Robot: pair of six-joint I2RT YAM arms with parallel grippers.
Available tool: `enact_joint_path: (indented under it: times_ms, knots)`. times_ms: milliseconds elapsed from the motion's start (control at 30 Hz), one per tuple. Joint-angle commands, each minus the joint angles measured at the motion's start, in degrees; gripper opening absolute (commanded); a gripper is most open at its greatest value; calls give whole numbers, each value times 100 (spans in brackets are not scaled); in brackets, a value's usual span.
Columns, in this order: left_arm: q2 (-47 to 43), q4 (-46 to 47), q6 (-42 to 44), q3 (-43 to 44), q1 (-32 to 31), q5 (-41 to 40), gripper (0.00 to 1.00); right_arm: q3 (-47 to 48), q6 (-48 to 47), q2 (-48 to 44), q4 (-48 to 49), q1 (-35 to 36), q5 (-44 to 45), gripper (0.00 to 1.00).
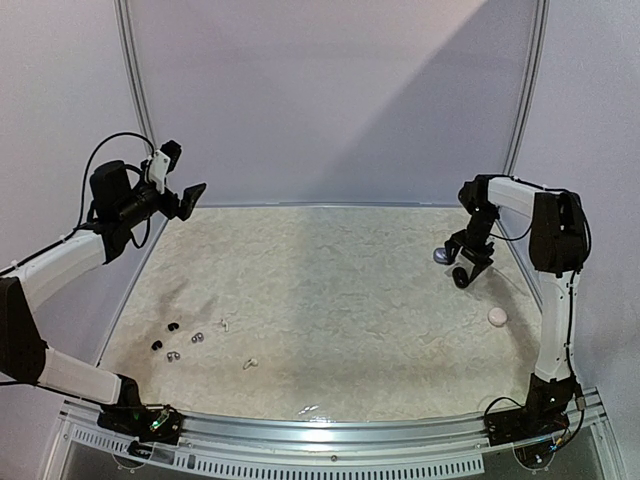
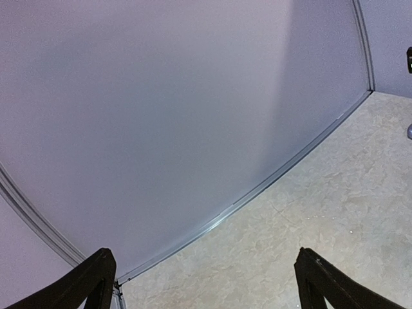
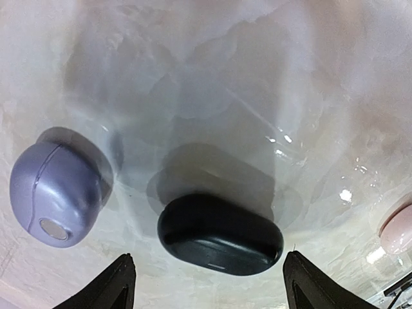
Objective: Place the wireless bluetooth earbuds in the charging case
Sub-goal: Move the charging case to the center of the board.
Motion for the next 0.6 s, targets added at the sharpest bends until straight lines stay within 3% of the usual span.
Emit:
enact_joint_path:
  times_ms: [0, 333, 567]
  knots:
    - [16, 47, 77, 81, 52, -2, 99, 147, -40, 247, -41, 28, -63, 80]
    - [64, 136, 120, 107, 78, -30, 99, -3, -72, 281, -216, 25, -175, 81]
    - [60, 142, 116, 132, 93, -54, 99, -66, 117, 312, -274, 26, -336, 73]
